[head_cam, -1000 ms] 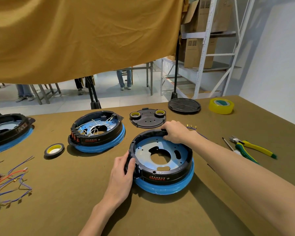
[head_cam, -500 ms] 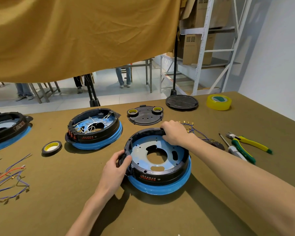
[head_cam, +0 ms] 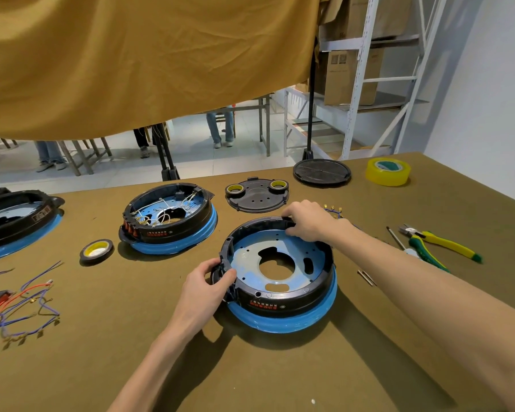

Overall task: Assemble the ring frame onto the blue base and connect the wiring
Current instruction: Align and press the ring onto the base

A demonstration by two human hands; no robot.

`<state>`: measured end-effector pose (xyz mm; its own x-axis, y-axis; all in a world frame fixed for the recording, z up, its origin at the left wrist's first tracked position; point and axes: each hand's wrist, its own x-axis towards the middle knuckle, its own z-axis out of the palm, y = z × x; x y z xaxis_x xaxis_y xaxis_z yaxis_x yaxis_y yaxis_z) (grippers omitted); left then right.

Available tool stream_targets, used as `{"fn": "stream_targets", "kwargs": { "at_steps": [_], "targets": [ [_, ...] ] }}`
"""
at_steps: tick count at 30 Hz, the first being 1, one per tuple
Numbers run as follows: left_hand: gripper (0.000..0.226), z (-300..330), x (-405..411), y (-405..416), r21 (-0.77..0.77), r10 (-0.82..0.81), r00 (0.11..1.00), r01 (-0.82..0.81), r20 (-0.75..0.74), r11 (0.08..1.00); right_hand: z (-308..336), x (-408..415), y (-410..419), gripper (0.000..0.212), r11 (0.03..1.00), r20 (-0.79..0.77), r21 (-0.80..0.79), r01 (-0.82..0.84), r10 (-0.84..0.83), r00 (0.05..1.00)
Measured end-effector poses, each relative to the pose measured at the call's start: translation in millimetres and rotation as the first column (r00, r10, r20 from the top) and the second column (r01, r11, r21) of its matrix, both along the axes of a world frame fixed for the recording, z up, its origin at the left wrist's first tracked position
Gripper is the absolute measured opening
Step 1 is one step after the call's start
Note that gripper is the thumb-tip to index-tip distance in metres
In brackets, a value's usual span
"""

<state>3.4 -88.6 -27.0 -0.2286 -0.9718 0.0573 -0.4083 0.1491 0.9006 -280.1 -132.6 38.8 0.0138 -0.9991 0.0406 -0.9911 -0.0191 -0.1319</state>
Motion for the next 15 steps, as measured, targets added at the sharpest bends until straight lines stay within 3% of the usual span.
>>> {"fn": "stream_targets", "kwargs": {
  "at_steps": [5, 15],
  "targets": [
    [0.058, -2.0, -2.4, 2.9, -0.018, 0.026, 1.000, -0.026, -0.016, 0.999, 5.2, -19.2, -2.8, 0.025, 0.995, 0.194, 0.104, 0.001, -0.021, 0.981],
    [0.064, -1.2, -5.2, 4.3, -0.023, 0.057, 0.998, -0.057, -0.012, 0.998, 3.4, -29.1, 0.0, 0.020, 0.987, 0.367, 0.159, 0.035, -0.092, 0.926]
  ]
}}
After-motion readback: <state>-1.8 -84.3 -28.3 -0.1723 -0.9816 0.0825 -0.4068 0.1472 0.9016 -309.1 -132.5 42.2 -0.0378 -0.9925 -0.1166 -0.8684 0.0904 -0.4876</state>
